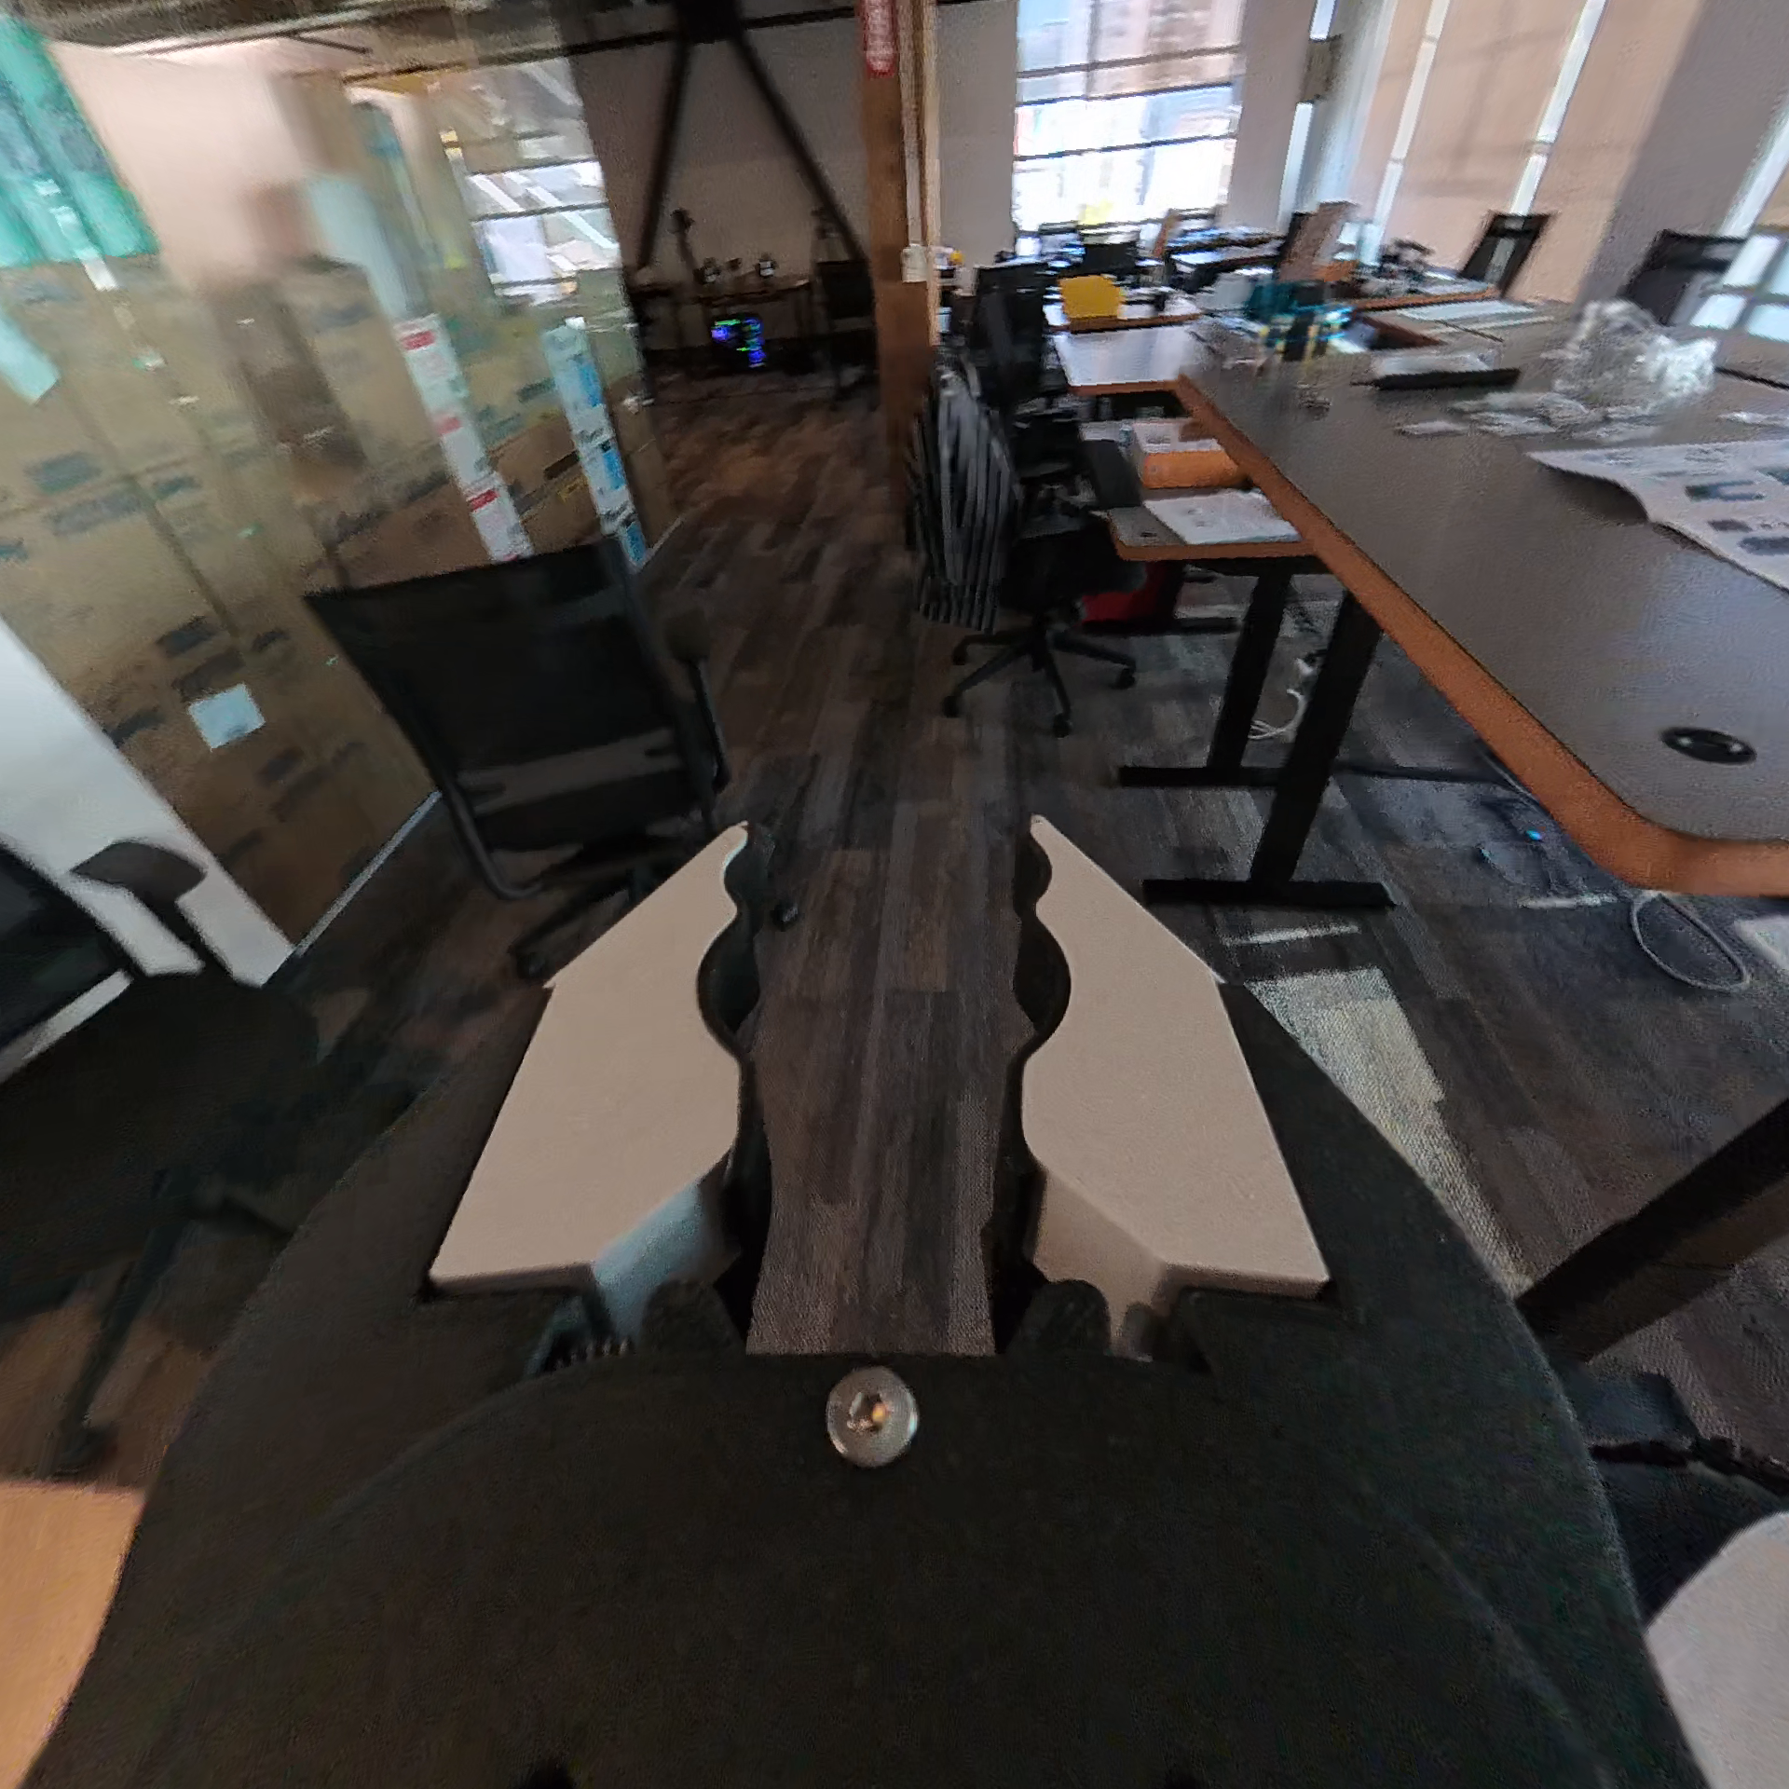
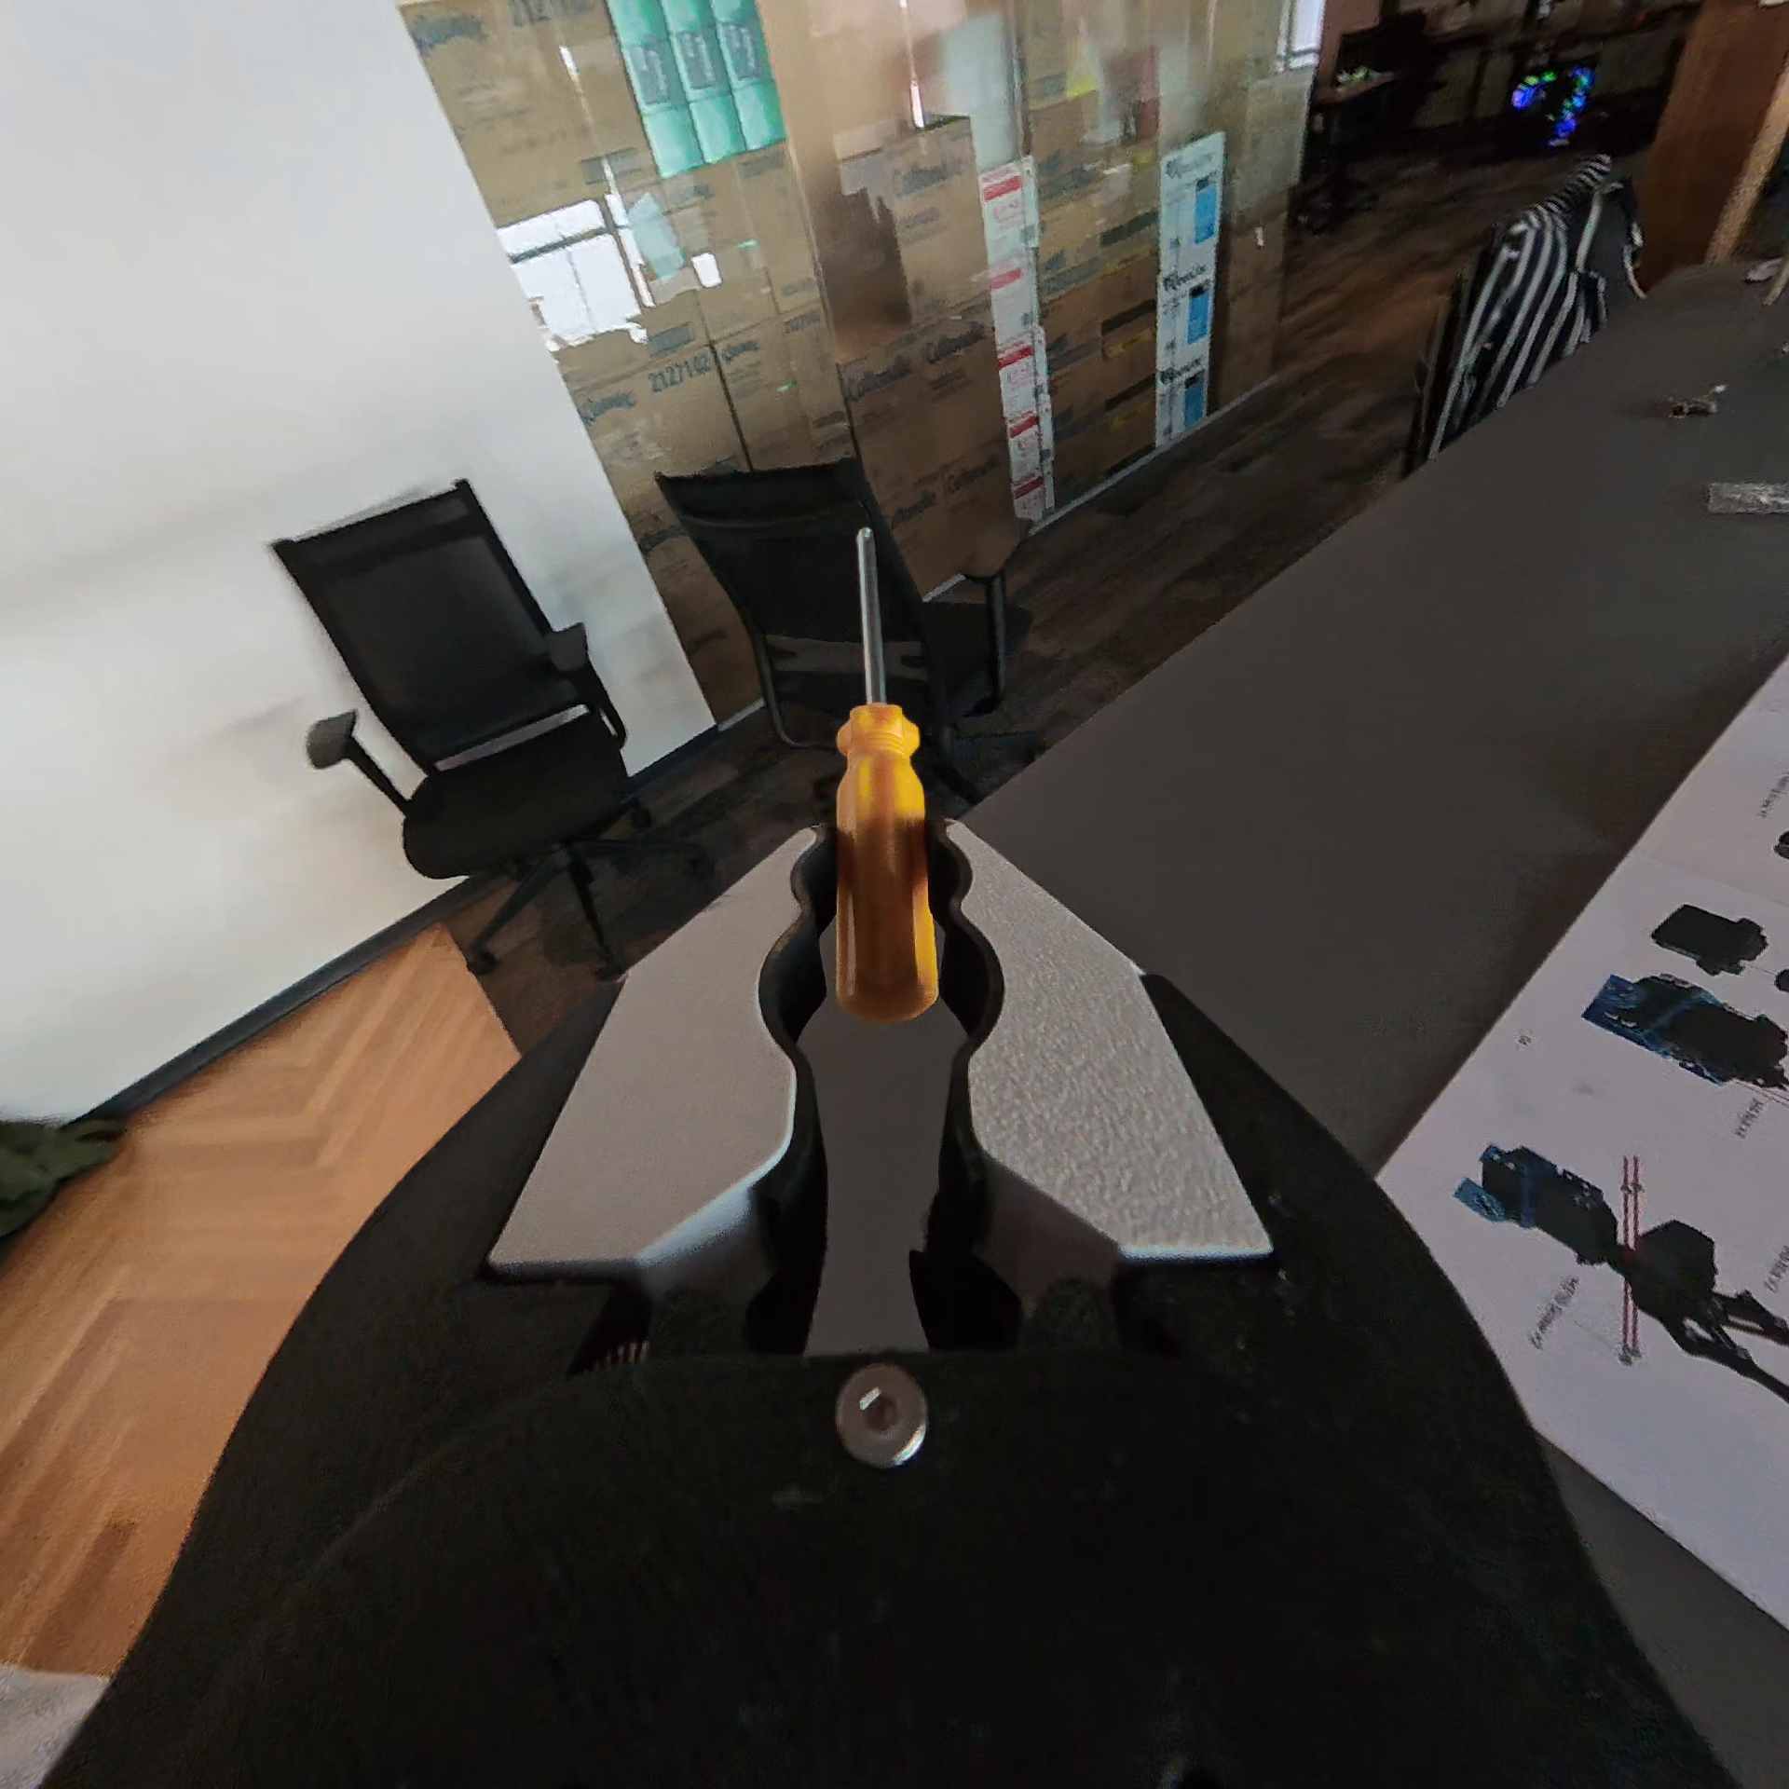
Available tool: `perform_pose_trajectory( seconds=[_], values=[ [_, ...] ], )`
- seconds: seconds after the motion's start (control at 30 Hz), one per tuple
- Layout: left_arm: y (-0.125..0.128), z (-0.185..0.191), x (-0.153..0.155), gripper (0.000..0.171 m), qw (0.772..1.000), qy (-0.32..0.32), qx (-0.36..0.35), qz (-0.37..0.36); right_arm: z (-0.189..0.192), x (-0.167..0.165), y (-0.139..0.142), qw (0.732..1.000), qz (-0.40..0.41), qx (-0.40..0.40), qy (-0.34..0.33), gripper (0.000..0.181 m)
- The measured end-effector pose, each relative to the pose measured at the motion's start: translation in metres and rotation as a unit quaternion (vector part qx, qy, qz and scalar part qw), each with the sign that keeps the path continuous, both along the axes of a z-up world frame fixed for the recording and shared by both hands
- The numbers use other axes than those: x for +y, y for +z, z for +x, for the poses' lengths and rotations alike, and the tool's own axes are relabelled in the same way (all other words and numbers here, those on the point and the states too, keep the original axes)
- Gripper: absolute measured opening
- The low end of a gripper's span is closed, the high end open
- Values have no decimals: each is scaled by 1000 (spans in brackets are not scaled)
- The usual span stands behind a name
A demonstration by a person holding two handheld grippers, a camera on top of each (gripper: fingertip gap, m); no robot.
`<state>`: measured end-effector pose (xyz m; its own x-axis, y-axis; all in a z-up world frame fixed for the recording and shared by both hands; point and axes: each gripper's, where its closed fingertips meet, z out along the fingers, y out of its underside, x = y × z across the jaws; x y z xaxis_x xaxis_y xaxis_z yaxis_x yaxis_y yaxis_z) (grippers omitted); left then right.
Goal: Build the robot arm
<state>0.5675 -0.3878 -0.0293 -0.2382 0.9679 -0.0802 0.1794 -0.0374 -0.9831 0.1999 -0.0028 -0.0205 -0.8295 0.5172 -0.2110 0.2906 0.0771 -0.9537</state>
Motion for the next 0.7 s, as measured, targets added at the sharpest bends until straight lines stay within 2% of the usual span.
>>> perform_pose_trajectory(
  seconds=[0.17,0.33,0.53,0.7],
  values=[
    [12,-138,-72,46,994,-107,12,13,-45,-36,2,999,25,-11,-47,16],
    [2,-286,-115,44,983,-174,40,41,-134,-51,17,995,42,0,-89,17],
    [-8,-460,-134,44,957,-284,7,60,-223,-57,43,987,38,-17,-152,17],
    [-16,-602,-121,44,921,-379,17,88,-278,-57,43,976,34,-21,-214,17]
  ],
)
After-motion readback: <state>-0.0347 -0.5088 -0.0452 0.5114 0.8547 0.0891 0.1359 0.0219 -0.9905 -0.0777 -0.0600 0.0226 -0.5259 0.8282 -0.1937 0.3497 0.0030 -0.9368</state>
